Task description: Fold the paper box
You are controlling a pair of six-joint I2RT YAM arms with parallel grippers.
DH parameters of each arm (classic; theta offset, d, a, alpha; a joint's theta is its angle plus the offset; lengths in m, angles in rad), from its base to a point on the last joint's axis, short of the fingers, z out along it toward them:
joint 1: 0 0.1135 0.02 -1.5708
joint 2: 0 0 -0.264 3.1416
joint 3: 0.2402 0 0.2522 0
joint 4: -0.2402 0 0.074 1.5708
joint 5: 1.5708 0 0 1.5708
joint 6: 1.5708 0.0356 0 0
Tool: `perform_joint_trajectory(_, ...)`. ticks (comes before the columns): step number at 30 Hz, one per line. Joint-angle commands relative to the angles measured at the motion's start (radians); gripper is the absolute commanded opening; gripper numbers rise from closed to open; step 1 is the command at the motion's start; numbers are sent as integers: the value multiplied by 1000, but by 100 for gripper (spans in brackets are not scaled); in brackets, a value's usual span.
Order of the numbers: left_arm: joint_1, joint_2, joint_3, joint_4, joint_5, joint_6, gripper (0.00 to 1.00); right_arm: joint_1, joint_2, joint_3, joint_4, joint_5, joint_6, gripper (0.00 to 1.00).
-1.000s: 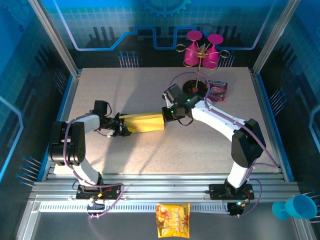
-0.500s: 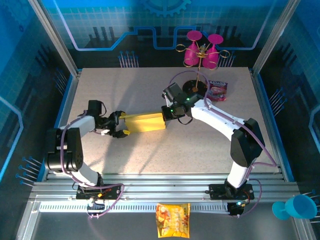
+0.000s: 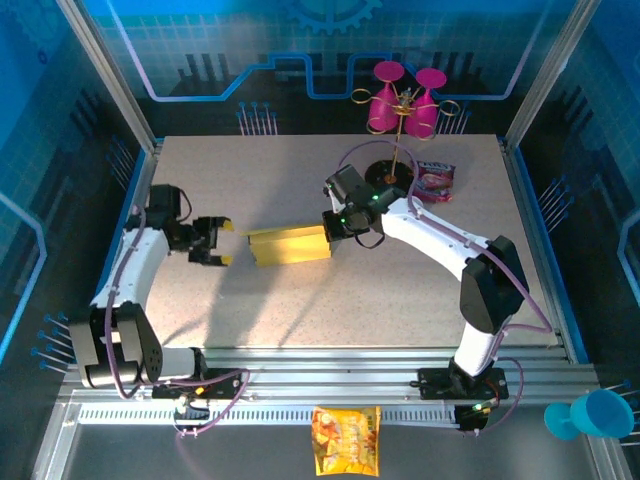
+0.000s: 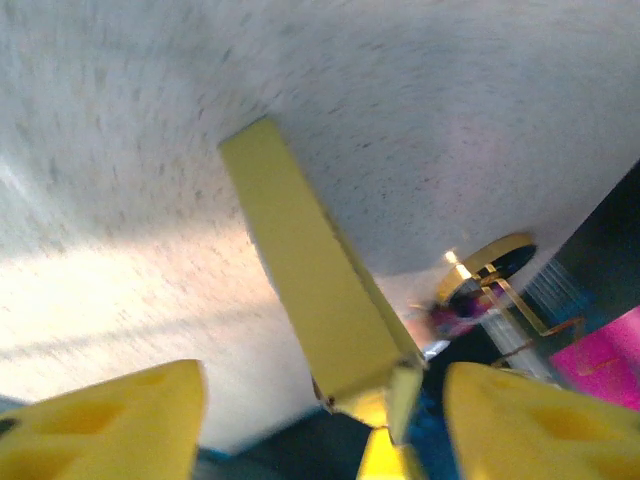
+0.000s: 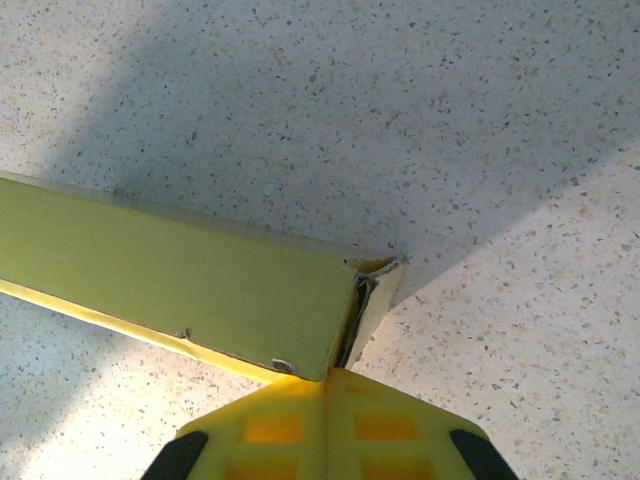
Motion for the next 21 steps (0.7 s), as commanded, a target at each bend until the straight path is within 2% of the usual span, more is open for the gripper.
perform_joint_trajectory(1,-31,-66,138,-228,-281,438,54,2,21,34,-32,-6,4,0)
perform_joint_trajectory(3,-88,-93,161,-241,-359,625,51,1,22,33,-31,-8,5,0)
perform_joint_trajectory(6,-187,-122,138,-216,-416,864,48,-4,24,41,-40,-9,1,0)
perform_joint_trajectory(9,-248,-142,91,-177,-458,1035,51,-12,23,45,-48,-14,-3,0)
perform_joint_trajectory(14,-310,-124,65,-132,-460,1213,57,-27,24,50,-59,-32,-11,0)
perform_joint_trajectory(21,-365,-51,79,-71,-478,1353,59,-36,35,66,-71,-45,-18,0)
